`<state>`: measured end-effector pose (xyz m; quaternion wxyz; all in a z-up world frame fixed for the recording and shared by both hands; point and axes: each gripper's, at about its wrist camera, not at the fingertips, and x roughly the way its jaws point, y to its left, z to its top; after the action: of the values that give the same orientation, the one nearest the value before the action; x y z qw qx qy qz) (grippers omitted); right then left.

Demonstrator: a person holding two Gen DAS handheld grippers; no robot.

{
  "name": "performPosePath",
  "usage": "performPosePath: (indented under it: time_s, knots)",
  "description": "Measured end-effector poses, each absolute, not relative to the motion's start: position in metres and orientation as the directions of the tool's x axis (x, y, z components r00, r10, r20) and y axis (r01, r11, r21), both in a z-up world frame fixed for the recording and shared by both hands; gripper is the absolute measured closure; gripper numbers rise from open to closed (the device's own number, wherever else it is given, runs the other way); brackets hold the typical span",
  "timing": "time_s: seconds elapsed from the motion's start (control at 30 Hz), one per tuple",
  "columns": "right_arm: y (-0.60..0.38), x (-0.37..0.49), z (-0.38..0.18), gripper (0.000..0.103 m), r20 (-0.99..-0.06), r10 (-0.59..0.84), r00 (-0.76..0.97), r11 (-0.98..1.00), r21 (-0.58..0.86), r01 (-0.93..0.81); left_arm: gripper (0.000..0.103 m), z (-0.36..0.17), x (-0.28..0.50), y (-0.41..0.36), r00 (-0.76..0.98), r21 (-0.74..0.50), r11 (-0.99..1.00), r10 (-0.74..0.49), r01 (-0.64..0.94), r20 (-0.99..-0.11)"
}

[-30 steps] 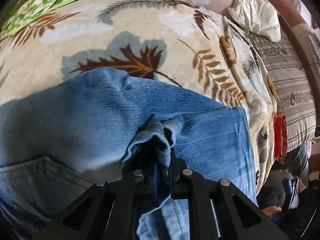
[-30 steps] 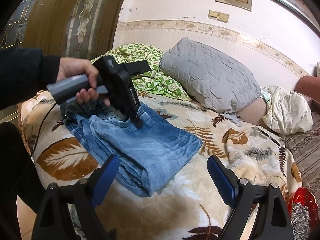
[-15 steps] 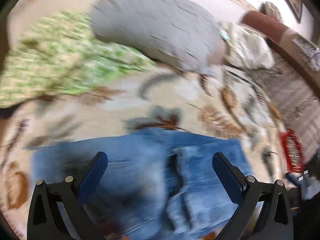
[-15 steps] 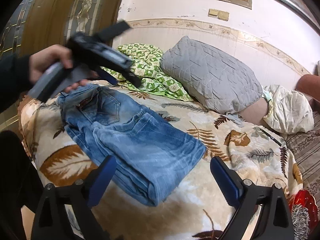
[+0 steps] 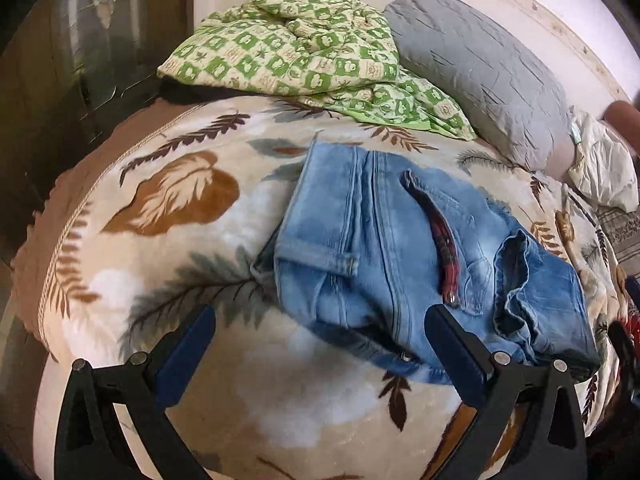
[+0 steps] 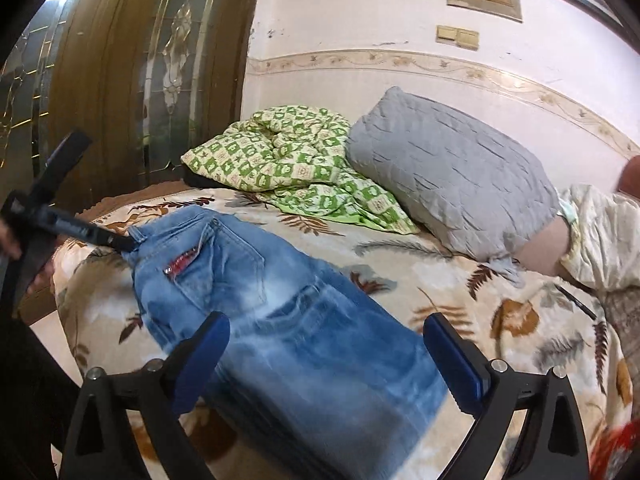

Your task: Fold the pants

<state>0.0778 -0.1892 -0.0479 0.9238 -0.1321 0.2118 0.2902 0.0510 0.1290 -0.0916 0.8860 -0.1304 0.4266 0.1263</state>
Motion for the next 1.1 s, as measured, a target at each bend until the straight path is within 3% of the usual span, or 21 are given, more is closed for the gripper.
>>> performPosePath:
  time_s: [0.13,0.3,0.4,0.67,0.9,1.0,1.03,1.1]
  knots:
    - [-0.186,0.083,-0.054,0.004,-0.477,0.486,0.732,0.800,-0.095,-0.593,0.000,-0.102,0.045,0.120,0.618,-0.192,0.925,0.056,-0.328,-0.784]
    - [-0.196,0.084,-0.061,0.004,-0.481,0.471,0.739,0.808,-0.100,-0.580,0.000,-0.125,0.056,0.120,0.626,-0.374,0.856,-0.079,-0.356,-0.776]
    - [-0.203,0.086,-0.060,0.004,-0.474,0.465,0.747,0.817,-0.094,-0.569,0.000,-0.138,0.058,0.131,0.659,-0.508,0.772,-0.158,-0.382,-0.735]
    - [-0.209,0.092,-0.060,0.004,-0.482,0.460,0.746,0.830,-0.066,-0.554,0.000,-0.147,0.062,0.167,0.763,-0.724,0.560,-0.232,-0.403,-0.604]
    - [-0.207,0.090,-0.062,0.004,-0.485,0.466,0.740,0.824,-0.067,-0.563,0.000,-0.150,0.079,0.168,0.787,-0.778,0.520,-0.284,-0.354,-0.548]
    - [-0.209,0.089,-0.062,0.004,-0.481,0.465,0.744,0.824,-0.072,-0.562,0.000,-0.153,0.079,0.172,0.820,-0.826,0.470,-0.306,-0.313,-0.484]
    - [-0.209,0.088,-0.063,0.004,-0.480,0.464,0.744,0.824,-0.074,-0.561,0.001,-0.155,0.076,0.175,0.836,-0.844,0.444,-0.304,-0.300,-0.457]
    - [-0.212,0.088,-0.063,0.004,-0.473,0.465,0.748,0.827,-0.070,-0.558,0.028,-0.161,0.071,0.181,0.846,-0.863,0.404,-0.303,-0.302,-0.438]
